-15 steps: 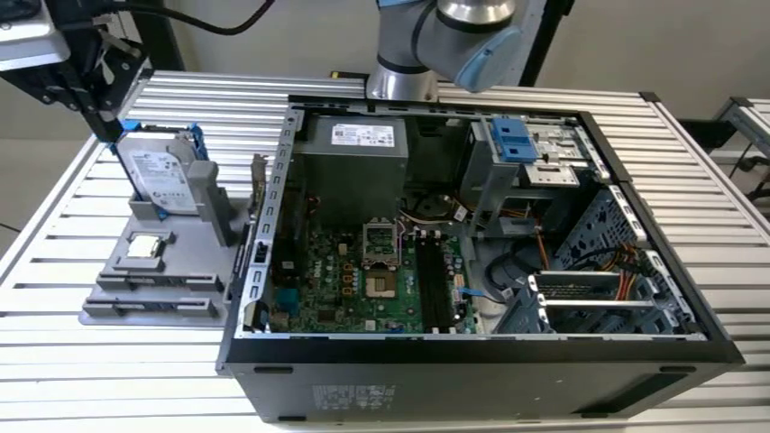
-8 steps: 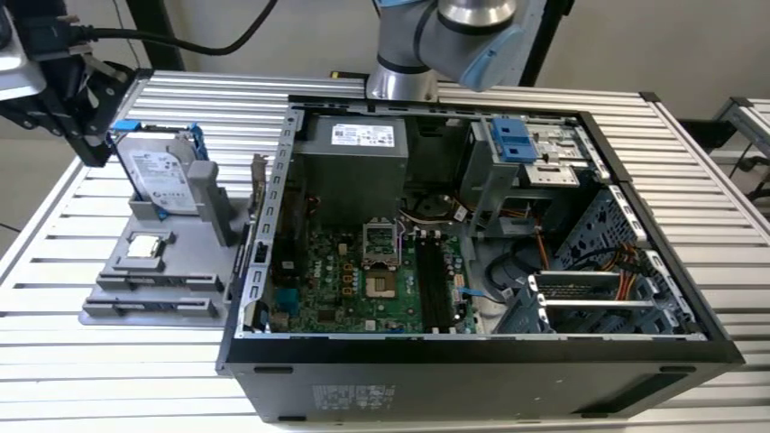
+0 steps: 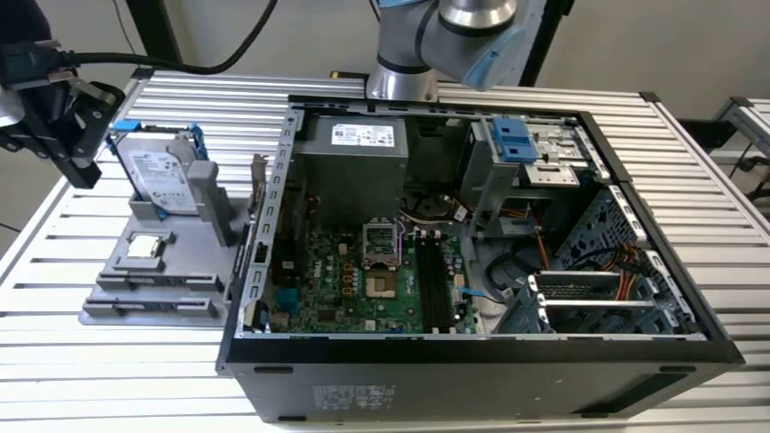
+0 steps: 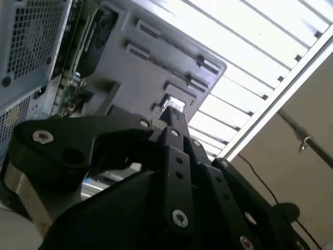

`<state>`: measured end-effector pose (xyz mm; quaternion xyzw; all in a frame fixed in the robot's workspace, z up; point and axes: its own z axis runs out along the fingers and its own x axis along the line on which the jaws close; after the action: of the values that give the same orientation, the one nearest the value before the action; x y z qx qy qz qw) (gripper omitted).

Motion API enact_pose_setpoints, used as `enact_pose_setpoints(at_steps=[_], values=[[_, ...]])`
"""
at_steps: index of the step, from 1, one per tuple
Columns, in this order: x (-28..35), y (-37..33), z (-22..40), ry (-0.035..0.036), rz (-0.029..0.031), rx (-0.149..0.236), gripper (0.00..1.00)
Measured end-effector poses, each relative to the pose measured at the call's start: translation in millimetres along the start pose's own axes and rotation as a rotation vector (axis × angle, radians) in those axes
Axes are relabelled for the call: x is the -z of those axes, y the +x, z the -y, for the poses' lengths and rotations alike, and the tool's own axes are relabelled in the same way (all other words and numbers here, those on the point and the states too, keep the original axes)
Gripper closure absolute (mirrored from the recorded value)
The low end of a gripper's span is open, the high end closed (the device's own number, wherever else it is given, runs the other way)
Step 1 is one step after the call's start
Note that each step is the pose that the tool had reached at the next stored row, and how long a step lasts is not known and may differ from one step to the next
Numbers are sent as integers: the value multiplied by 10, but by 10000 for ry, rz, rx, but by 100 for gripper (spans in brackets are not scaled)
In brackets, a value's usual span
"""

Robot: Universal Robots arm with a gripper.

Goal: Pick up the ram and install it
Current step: 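Reach for the ram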

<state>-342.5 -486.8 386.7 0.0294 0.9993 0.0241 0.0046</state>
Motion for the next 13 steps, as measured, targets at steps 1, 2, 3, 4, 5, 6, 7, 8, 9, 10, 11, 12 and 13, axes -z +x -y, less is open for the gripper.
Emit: enact_pose_setpoints(at_steps=[1,2,3,4,5,6,7,8,9,10,11,12,13], values=[[0,0,1,0,0,0,100],[1,0,1,1,-1,0,100],[-1,0,2,-2,1,1,100],[0,0,3,0,0,1,100],[0,0,3,0,0,1,100],[0,0,5,-1,0,1,100],[0,0,7,0,-1,1,100],[1,0,7,0,-1,1,100],[0,0,8,-1,0,1,100],[0,0,8,0,-1,1,100],[0,0,9,0,0,1,100],[0,0,9,0,0,1,100],[0,0,10,0,0,1,100]])
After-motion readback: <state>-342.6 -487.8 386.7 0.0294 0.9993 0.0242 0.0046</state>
